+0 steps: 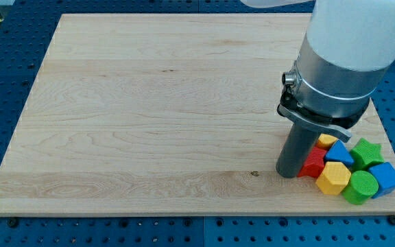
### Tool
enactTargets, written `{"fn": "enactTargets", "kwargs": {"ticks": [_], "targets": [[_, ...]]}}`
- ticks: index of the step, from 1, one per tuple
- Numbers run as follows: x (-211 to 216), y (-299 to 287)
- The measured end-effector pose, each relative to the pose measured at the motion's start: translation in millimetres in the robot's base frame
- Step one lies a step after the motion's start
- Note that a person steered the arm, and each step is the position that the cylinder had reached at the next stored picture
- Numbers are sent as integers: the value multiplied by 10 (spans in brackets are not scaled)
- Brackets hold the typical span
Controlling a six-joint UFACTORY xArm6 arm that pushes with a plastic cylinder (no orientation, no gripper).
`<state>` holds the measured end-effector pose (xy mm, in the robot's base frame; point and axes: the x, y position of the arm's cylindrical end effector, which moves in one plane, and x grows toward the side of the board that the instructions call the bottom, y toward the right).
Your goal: Push the red circle with the red star towards the left center of the board
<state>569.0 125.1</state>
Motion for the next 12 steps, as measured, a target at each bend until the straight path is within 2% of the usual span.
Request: {"fn": "enactTargets", "kwargs": {"ticks": [2,3,4,5,6,8,11,12], "targets": [[2,0],[107,0],[423,0],[429,235],[265,455],[196,423],[-272,423],[-67,396]]}}
